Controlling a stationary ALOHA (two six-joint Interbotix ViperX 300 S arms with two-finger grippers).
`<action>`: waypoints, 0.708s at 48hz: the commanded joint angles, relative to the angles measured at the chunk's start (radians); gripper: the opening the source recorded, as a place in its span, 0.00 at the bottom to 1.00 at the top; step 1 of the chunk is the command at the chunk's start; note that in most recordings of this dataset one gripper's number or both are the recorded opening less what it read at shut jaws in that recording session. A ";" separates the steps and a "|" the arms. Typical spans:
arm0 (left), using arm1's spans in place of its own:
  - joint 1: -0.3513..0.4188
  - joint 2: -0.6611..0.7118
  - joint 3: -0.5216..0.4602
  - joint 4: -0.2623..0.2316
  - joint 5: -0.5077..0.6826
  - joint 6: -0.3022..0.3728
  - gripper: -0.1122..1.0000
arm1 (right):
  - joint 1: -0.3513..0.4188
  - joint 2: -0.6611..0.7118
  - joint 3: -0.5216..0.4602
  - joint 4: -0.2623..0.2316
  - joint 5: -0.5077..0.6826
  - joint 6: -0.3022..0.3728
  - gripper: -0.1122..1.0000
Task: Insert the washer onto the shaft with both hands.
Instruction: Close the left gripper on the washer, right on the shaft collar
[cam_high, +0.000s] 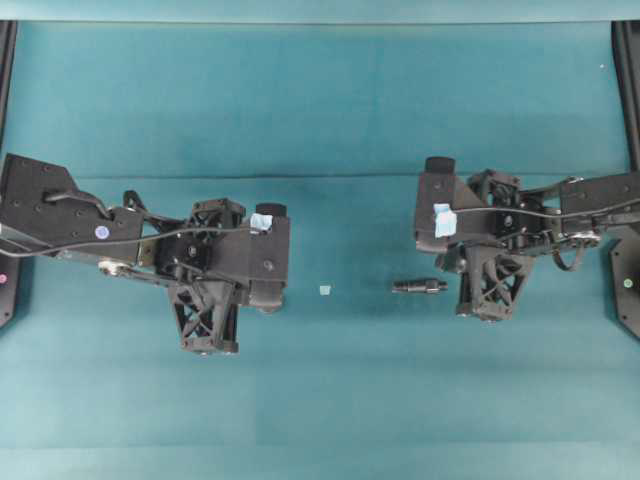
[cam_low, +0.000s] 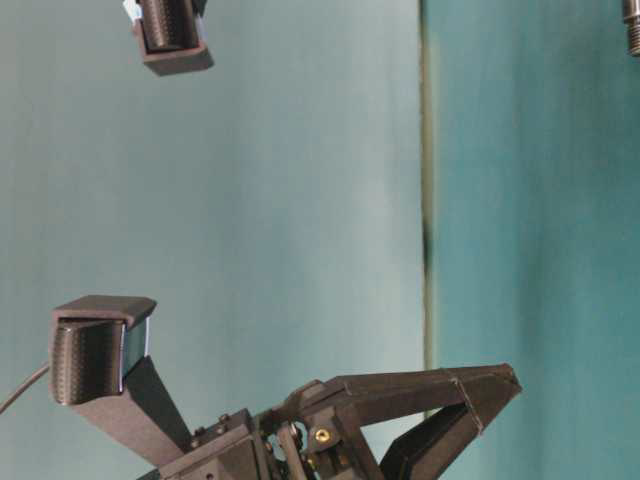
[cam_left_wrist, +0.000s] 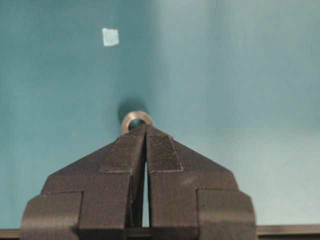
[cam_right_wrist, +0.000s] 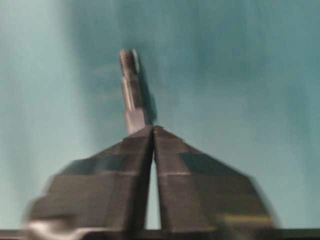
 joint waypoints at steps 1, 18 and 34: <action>0.005 -0.006 -0.006 0.003 -0.006 -0.002 0.23 | 0.008 -0.002 -0.018 -0.003 -0.011 -0.048 0.10; 0.006 0.018 -0.005 0.005 -0.006 -0.002 0.94 | 0.008 0.035 -0.018 -0.003 -0.012 -0.106 0.88; 0.005 0.075 -0.005 0.003 -0.011 -0.005 0.88 | 0.009 0.080 -0.023 -0.003 -0.037 -0.104 0.94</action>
